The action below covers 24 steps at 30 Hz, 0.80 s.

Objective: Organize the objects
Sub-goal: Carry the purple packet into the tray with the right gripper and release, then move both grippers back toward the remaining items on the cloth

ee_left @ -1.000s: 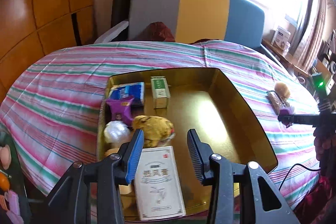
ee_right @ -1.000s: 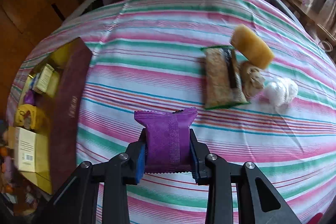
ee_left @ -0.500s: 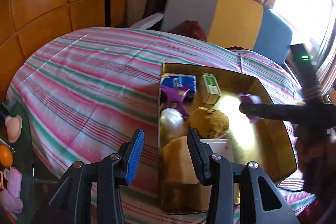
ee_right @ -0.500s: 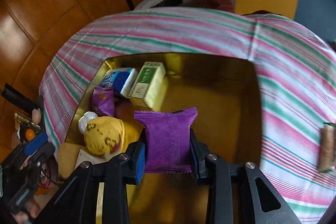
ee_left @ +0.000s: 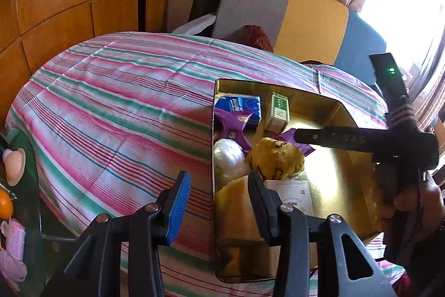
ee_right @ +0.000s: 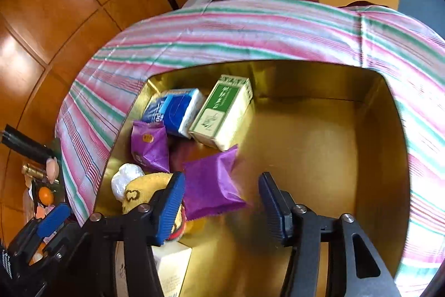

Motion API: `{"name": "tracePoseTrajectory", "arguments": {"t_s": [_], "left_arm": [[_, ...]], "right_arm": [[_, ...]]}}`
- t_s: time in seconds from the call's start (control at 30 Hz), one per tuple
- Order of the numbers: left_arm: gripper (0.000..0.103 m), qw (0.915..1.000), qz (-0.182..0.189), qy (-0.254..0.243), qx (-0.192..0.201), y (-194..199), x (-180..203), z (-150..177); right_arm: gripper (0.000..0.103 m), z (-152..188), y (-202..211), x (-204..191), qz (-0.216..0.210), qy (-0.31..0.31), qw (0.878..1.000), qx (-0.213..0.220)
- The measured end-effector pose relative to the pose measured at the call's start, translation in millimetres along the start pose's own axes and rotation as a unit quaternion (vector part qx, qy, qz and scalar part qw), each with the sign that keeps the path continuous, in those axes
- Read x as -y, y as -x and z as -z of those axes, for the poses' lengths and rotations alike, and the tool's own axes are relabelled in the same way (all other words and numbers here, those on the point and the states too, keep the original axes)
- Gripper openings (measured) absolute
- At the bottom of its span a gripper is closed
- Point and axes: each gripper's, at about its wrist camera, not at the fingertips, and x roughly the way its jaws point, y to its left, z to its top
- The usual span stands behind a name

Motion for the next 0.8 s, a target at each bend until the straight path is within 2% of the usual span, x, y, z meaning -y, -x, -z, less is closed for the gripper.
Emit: {"name": "tracePoseTrajectory", "arguments": {"t_s": [0.3, 0.57, 0.8], "left_arm": [[0.044, 0.9992, 0.005, -0.037, 0.011, 11.5, 23.9, 0.8], [0.044, 0.9974, 0.014, -0.07, 0.012, 17.2, 48.6, 1.8], [0.044, 0.995, 0.018, -0.098, 0.009, 19.0, 72.7, 3.1]], "right_arm": [[0.08, 21.6, 54.5, 27.6, 0.01, -0.025, 0.999, 0.038], [0.086, 51.2, 102.4, 74.4, 0.026, -0.063, 0.996, 0.065], [0.088, 72.2, 143.4, 132.8, 0.063, -0.107, 0.988, 0.091]]}}
